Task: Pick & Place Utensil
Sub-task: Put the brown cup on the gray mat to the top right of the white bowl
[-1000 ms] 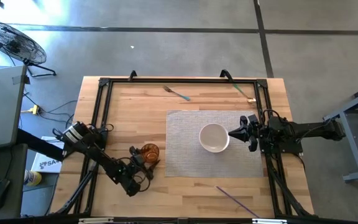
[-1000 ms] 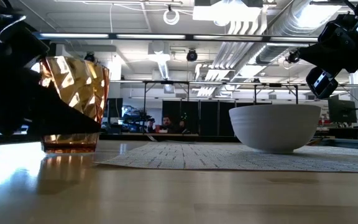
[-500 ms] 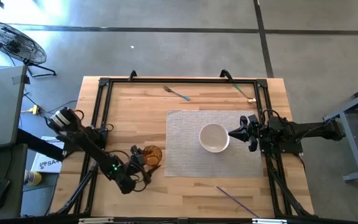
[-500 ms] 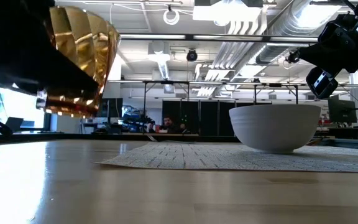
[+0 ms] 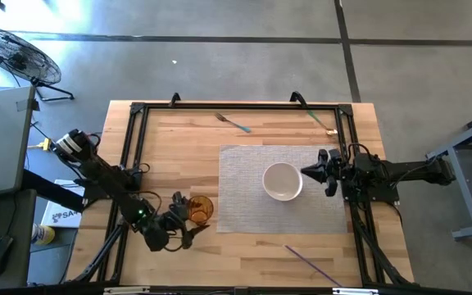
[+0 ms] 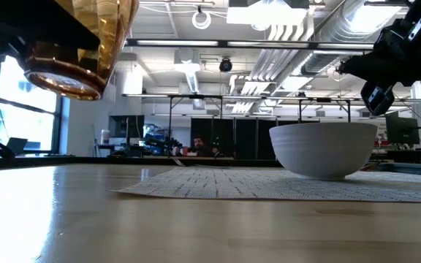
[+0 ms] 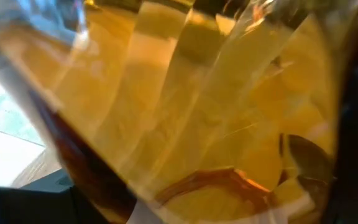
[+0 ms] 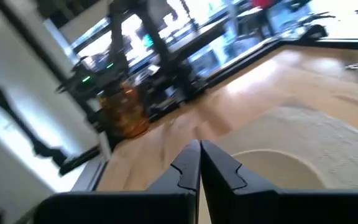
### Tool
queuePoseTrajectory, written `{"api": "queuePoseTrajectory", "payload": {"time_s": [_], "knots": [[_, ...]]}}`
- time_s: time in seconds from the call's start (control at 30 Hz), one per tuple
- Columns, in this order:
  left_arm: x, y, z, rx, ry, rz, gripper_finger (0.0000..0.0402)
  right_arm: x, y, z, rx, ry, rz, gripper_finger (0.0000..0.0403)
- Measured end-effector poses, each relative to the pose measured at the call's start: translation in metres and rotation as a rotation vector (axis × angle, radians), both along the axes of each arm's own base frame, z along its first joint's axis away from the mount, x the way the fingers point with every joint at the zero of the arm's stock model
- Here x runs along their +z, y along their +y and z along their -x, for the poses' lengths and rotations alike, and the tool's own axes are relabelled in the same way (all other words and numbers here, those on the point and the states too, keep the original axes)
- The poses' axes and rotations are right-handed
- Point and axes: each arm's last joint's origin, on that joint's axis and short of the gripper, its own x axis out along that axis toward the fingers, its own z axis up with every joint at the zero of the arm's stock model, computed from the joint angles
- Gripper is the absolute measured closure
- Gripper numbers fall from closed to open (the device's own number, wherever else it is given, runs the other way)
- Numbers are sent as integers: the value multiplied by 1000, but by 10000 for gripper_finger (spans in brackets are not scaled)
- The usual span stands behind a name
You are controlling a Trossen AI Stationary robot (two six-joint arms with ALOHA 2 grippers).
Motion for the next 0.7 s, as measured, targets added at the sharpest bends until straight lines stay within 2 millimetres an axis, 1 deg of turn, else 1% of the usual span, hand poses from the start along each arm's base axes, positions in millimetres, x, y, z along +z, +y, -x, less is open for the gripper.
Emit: {"api": "queuePoseTrajectory", "payload": {"time_s": [0.1, 0.2, 0.27, 0.4, 0.57, 0.7], "knots": [[0, 1, -1, 7, -1, -2, 58, 0, -2, 0, -54, -2, 8, 398], [0, 5, -5, 17, 2, 11, 58, 6, -2, -2, -62, -53, 17, 398], [0, 9, -9, 24, 6, 16, 57, 12, -1, -4, -36, -117, 22, 398], [0, 19, -17, 47, 12, 14, 57, 22, 3, -10, 47, -217, 91, 398], [0, 29, -25, 60, 30, 28, 57, 26, 12, -21, 115, -271, 159, 398], [0, 32, -27, 66, 30, 16, 57, 28, 24, -33, 179, -289, 227, 398]]}}
